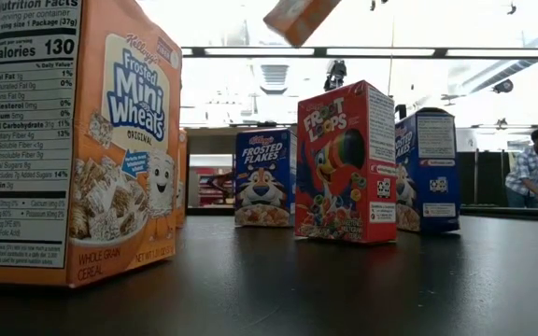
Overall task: Stack cereal on shelf
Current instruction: Put the top right orange cereal box on the shelf
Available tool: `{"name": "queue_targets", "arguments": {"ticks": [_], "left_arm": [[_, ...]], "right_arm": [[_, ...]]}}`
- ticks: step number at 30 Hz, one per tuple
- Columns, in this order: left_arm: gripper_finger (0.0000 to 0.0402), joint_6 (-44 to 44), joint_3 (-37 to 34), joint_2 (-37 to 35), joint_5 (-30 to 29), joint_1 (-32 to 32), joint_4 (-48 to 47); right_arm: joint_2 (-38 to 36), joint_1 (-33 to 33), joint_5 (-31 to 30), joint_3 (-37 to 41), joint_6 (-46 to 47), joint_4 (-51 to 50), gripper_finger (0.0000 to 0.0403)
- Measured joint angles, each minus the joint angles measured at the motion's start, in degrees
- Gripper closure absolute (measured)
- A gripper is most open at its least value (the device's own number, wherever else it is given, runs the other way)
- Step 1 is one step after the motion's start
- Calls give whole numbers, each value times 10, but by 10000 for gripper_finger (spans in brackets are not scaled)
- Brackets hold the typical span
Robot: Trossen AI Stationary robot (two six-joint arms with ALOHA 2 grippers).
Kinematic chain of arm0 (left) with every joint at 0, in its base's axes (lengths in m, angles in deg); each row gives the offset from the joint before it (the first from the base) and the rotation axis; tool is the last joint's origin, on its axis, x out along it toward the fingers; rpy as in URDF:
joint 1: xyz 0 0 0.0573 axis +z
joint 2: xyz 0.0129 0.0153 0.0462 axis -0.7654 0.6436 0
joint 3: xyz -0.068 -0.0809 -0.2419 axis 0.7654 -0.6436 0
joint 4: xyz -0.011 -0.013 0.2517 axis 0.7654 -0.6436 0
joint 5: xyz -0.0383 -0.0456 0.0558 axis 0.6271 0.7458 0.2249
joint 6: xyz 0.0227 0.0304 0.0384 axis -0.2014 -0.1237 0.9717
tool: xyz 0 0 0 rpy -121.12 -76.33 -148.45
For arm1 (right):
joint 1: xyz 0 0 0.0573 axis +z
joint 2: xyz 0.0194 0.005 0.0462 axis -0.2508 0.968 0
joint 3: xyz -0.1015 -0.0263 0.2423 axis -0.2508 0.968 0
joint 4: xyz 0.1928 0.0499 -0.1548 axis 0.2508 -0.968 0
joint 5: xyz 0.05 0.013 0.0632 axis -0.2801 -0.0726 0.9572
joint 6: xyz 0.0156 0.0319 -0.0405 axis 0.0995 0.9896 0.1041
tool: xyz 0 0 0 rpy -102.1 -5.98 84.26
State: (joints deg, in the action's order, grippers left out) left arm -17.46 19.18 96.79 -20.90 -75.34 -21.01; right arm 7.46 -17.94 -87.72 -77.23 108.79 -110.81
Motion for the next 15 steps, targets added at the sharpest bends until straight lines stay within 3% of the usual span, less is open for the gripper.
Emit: {"name": "queue_targets", "arguments": {"ticks": [8, 11, 15], "left_arm": [[402, 9, -2, -13, -19, 0, 2], [402, 10, -4, -16, -19, 0, 1], [402, 10, -7, -16, -19, 0, 1]], "right_arm": [[76, -87, 112, -24, -145, 5, 264], [109, -94, 111, -66, -229, -61, 264], [149, -106, 86, -124, -265, -115, 264]]}}
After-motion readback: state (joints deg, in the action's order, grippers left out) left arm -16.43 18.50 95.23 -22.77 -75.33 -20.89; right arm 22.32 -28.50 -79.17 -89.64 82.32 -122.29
